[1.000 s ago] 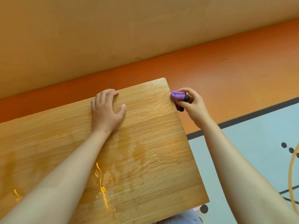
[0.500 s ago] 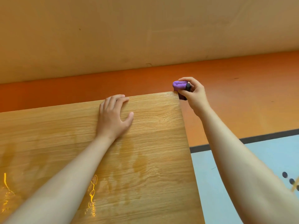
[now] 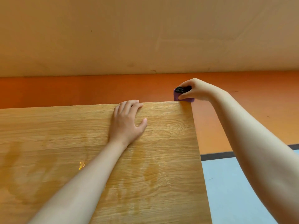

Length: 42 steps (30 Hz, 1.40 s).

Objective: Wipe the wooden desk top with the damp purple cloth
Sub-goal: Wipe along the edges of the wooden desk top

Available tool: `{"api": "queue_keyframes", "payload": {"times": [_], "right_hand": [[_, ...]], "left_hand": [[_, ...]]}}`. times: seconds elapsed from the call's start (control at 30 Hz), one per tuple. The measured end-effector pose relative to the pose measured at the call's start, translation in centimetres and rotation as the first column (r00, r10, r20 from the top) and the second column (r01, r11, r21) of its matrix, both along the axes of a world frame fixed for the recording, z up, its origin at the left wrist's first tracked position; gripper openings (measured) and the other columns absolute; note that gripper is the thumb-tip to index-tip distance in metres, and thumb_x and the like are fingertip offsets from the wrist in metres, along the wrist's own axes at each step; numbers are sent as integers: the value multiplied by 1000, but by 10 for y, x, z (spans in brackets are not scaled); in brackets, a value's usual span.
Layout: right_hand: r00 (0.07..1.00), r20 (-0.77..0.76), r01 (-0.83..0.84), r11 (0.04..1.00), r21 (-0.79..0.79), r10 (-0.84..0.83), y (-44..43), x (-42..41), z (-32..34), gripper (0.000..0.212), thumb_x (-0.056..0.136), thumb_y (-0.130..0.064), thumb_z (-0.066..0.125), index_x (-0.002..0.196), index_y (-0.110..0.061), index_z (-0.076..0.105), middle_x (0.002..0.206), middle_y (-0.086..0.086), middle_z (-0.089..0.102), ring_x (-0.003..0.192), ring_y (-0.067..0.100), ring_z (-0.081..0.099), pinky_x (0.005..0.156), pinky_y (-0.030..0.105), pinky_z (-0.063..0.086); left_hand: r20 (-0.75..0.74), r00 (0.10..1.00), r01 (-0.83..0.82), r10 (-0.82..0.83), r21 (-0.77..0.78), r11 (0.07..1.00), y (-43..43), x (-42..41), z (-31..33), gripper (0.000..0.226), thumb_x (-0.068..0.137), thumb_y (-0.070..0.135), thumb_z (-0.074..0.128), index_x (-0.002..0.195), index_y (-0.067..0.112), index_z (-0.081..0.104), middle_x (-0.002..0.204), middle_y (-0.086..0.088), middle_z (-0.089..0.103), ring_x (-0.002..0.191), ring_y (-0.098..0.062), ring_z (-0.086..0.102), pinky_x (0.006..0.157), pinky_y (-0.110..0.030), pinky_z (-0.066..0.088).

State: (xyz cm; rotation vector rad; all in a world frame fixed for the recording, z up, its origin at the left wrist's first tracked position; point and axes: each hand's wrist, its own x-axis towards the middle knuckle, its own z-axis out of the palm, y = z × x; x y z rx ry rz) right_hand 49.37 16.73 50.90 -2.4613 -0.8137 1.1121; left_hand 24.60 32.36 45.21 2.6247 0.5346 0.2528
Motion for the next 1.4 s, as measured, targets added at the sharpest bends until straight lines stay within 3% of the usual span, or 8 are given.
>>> {"api": "queue_keyframes", "payload": {"times": [0.27,0.37,0.53,0.63,0.83,1.13,1.23,1.4], "right_hand": [[995,-98,-18,995,96,27,96,-72,-4,25,80,-23,73,104,-18,69,99,7,68,83,17,61,72,33,52],[995,-73,-56,989,139,66,137,-106,-7,23,80,-24,72,103,-20,67,97,1,66,86,18,61,70,33,52],[996,-93,5,996,87,3,134,-107,-2,15,84,-22,68,87,-34,60,88,-6,62,79,13,58,65,28,47],[999,-11,30,999,-30,-31,106,-89,3,15,84,-19,68,89,-31,61,88,-7,61,81,15,57,64,27,44],[975,201,139,965,-222,-94,55,-60,7,13,86,-17,66,91,-23,55,97,4,62,86,23,54,62,30,39],[1000,28,10,1000,23,-11,143,-126,-6,8,88,-23,65,94,-24,60,90,-7,61,82,13,55,65,27,40],[998,-21,-64,991,119,67,187,-154,-16,15,89,-24,63,83,-33,52,84,-16,55,75,4,50,60,22,36],[988,17,-153,981,119,152,175,-138,-14,13,88,-22,64,93,-27,54,90,-12,56,80,9,53,62,21,38]], "left_hand": [[56,998,35,-32,-64,997,19,-5,11,46,81,37,62,121,15,57,127,-2,56,124,-21,45,104,-32,32],[94,992,-75,79,-49,996,70,-20,23,34,85,30,58,114,13,61,118,-4,61,121,-24,47,101,-35,30],[-178,982,-66,59,-29,997,157,-50,17,26,94,35,52,109,16,63,112,-2,65,117,-23,48,101,-38,30],[-395,919,-52,-9,-145,988,172,-54,15,39,97,50,40,91,21,65,95,0,70,108,-29,54,99,-38,33],[-416,908,-46,-40,-194,980,176,-52,16,42,95,56,42,84,22,64,95,2,68,108,-26,47,100,-35,29],[-357,933,-29,-41,-187,982,172,-54,15,41,93,59,43,82,24,63,95,7,66,98,-14,58,111,-40,15],[-361,932,-56,-21,-201,978,171,-55,19,42,92,60,44,84,25,65,100,6,68,106,-16,55,111,-39,15],[-401,916,-117,28,-199,973,170,-51,21,41,92,58,46,87,23,66,100,2,70,112,-24,41,106,-35,19]]}}
